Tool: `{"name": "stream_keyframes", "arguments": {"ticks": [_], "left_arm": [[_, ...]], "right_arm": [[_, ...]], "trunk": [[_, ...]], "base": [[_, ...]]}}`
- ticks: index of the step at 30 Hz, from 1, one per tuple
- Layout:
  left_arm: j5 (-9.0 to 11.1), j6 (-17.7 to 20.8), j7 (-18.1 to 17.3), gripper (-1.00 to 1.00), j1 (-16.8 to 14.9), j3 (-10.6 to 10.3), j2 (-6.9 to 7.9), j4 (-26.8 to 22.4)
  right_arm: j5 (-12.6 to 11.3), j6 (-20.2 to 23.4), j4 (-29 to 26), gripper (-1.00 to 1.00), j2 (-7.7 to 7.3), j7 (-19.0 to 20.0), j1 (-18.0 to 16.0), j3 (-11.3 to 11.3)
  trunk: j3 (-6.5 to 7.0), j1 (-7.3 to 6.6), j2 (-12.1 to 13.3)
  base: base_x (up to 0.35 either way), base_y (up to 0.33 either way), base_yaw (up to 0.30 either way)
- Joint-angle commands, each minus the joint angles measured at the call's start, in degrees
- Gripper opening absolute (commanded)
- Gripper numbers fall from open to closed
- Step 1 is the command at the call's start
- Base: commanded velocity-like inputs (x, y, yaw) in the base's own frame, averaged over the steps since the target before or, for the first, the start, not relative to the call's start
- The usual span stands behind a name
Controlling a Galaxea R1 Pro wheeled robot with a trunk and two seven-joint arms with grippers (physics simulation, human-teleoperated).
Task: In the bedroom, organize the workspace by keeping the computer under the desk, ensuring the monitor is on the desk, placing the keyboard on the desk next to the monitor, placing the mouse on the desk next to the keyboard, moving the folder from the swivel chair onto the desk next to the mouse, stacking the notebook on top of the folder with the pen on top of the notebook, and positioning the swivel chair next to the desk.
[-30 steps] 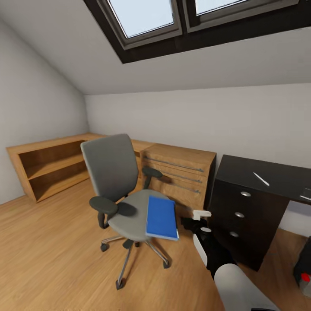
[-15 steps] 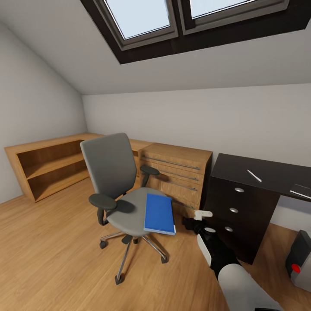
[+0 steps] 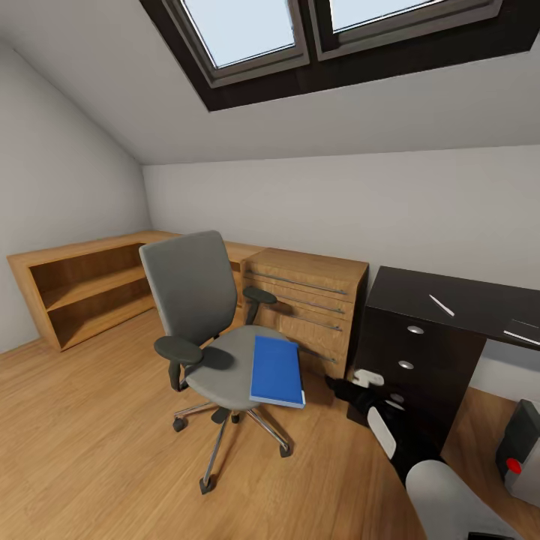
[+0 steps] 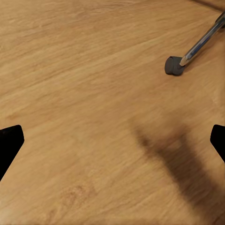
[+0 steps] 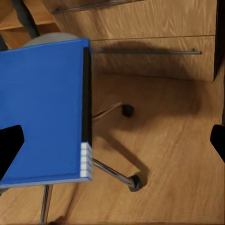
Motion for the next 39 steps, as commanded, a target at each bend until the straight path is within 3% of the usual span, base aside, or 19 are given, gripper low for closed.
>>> {"name": "stream_keyframes", "arguments": {"ticks": [1, 5, 6, 10, 11, 14, 20, 26, 28, 31, 34, 39], "left_arm": [[0.6, 0.0, -0.5, 1.0, 0.0, 0.1, -0.01, 0.0], [0.6, 0.0, -0.5, 1.0, 0.0, 0.1, 0.01, 0.0], [0.6, 0.0, -0.5, 1.0, 0.0, 0.1, 0.05, 0.0], [0.6, 0.0, -0.5, 1.0, 0.0, 0.1, 0.06, 0.0], [0.6, 0.0, -0.5, 1.0, 0.0, 0.1, 0.06, 0.0], [0.6, 0.0, -0.5, 1.0, 0.0, 0.1, 0.07, 0.0], [0.5, 0.4, -0.4, 1.0, 0.0, 0.0, 0.03, -0.2], [0.3, 0.9, -0.7, 1.0, 0.0, -0.1, 0.48, -3.7], [0.3, 2.7, -0.7, 1.0, 0.0, -0.1, 0.74, -6.6], [0.2, 8.8, -0.7, 1.0, 0.0, -0.1, 1.19, -11.7], [0.2, 18.6, -0.7, 1.0, 0.0, 0.0, 2.06, -19.8], [0.2, 26.4, -0.6, 1.0, 0.0, 0.1, 2.68, -28.8]], "right_arm": [[-1.5, 0.4, 0.4, 1.0, -0.23, 1.0, 0.0, -0.2], [-6.0, 0.5, 2.4, 1.0, -1.31, 4.6, 0.0, -0.3], [-9.4, 0.7, 3.2, 1.0, -2.1, 6.7, 0.0, -0.3], [-13.4, 0.9, 4.4, 1.0, -3.14, 8.0, 0.0, -0.3], [-15.7, 0.9, 5.4, 1.0, -3.7, 8.4, 0.0, -0.3], [-19.2, 1.0, 7.1, 1.0, -4.42, 8.7, 0.0, -0.2], [-25.2, 1.8, 9.1, 1.0, -5.2, 9.1, 0.0, -0.2], [-27.6, 4.2, 9.6, 1.0, -5.41, 10.7, 0.0, -0.2], [-27.9, 4.8, 9.7, 1.0, -5.42, 12.1, 0.0, -0.2], [-28.1, 5.2, 9.7, 1.0, -5.46, 13.4, 0.0, -0.2], [-28.2, 5.4, 9.8, 1.0, -5.48, 14.2, 0.0, -0.2], [-28.2, 5.5, 9.8, 1.0, -5.5, 15.0, 0.0, -0.2]], "trunk": [[-0.05, -0.01, 0.0], [-0.58, 0.65, -1.2], [-0.76, 0.87, -1.6], [-1.48, 1.75, -3.2], [-1.66, 1.97, -3.6], [-2.2, 2.63, -4.8], [-3.28, 3.95, -7.2], [-4.35, 5.27, -9.6], [-4.71, 5.71, -10.4], [-5.25, 6.36, -11.7], [-5.79, 7.02, -12.9], [-6.69, 8.12, -14.9]], "base": [[0.0, 0.0, 0.0], [0.0, 0.0, 0.0], [0.0, 0.0, 0.0], [0.0, 0.0, 0.0], [0.0, 0.0, 0.0], [0.0, 0.0, 0.0], [0.0, 0.0, 0.0], [0.0, 0.0, 0.0], [0.0, 0.0, 0.0], [0.0, 0.0, 0.0], [0.0, 0.0, 0.0], [0.0, 0.0, 0.0]]}}
